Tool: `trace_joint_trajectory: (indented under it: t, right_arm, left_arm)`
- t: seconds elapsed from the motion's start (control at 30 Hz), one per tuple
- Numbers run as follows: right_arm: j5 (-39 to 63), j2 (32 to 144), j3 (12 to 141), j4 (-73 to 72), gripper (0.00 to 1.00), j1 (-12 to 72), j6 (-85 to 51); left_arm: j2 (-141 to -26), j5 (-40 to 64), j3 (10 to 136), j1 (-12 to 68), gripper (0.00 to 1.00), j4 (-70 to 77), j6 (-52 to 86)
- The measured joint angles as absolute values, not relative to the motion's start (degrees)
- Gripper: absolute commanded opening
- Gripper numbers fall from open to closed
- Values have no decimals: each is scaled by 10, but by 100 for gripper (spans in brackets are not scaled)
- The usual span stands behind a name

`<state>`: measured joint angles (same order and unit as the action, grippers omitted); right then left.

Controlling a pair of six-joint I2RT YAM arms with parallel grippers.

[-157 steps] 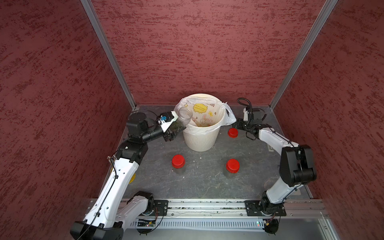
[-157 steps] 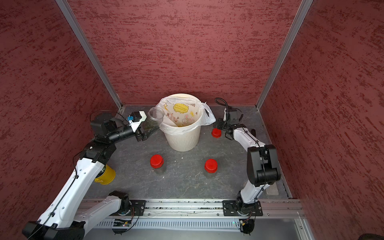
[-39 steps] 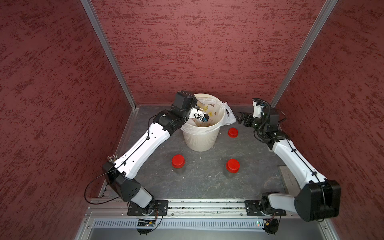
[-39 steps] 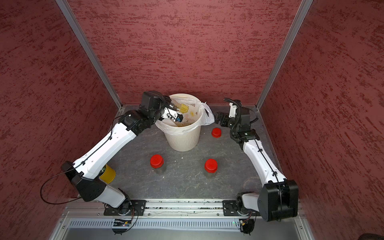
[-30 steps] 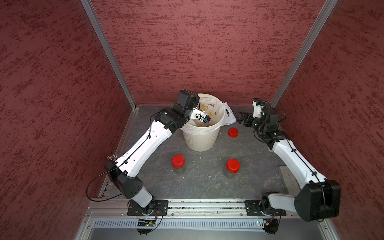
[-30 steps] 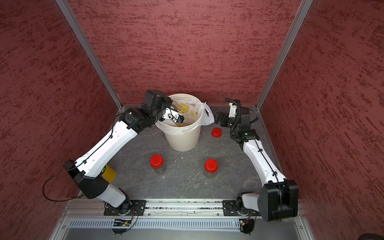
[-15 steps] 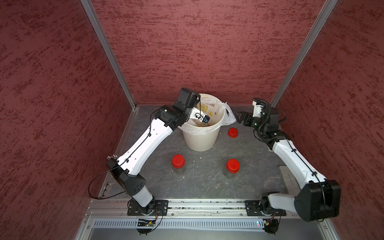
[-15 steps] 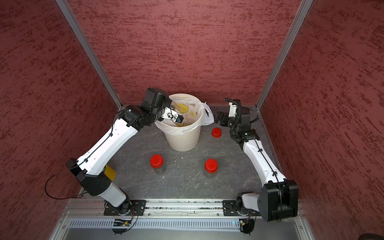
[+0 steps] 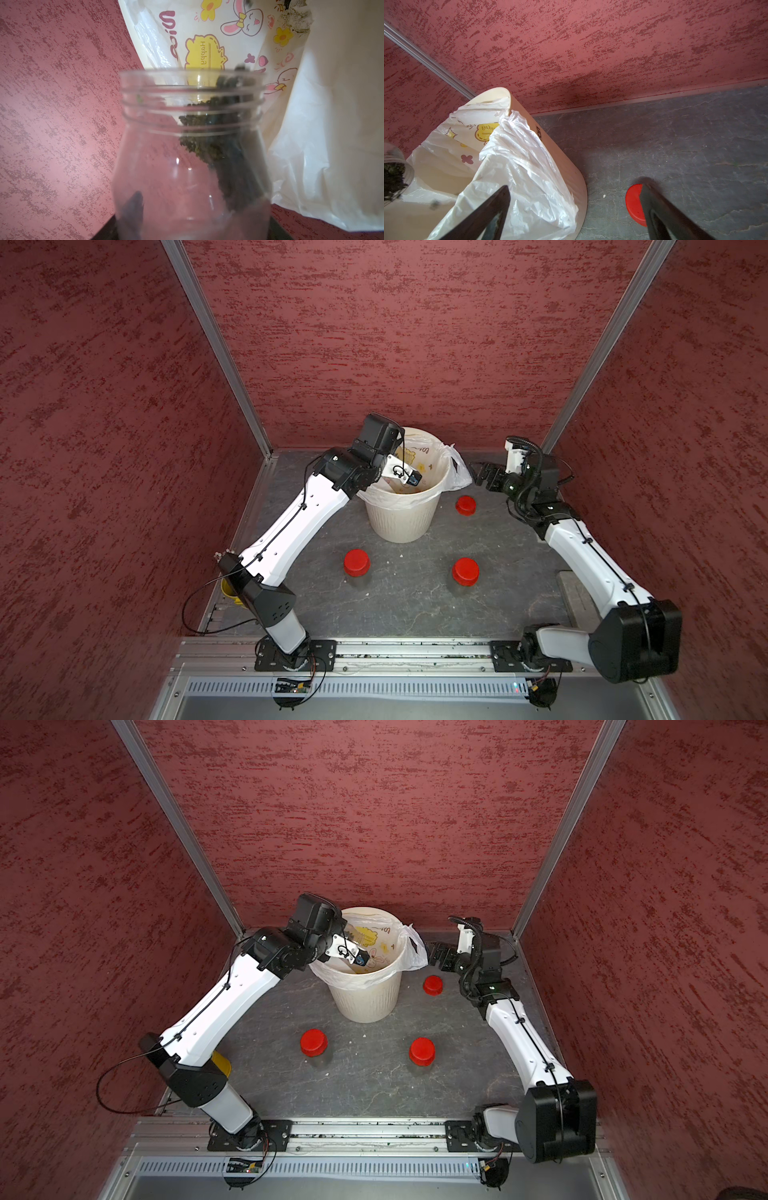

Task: Empty moldy tea leaves from jars
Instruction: Pour the moldy tea leaves from the jar into the trash bin.

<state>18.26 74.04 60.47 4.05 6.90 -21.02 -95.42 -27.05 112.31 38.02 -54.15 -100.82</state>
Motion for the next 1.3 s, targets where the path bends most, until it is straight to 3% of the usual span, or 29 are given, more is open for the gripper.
trace_joint_trajectory:
  t: [0.3,1.3]
  right_arm:
    - [191,740,605,40,99,69,-213]
    - [209,731,595,27,99,69,-223]
  left_arm:
    - [-982,-270,1172,384,51,-557,-1009]
    - [-954,-270,1142,385,52,-558,-1007]
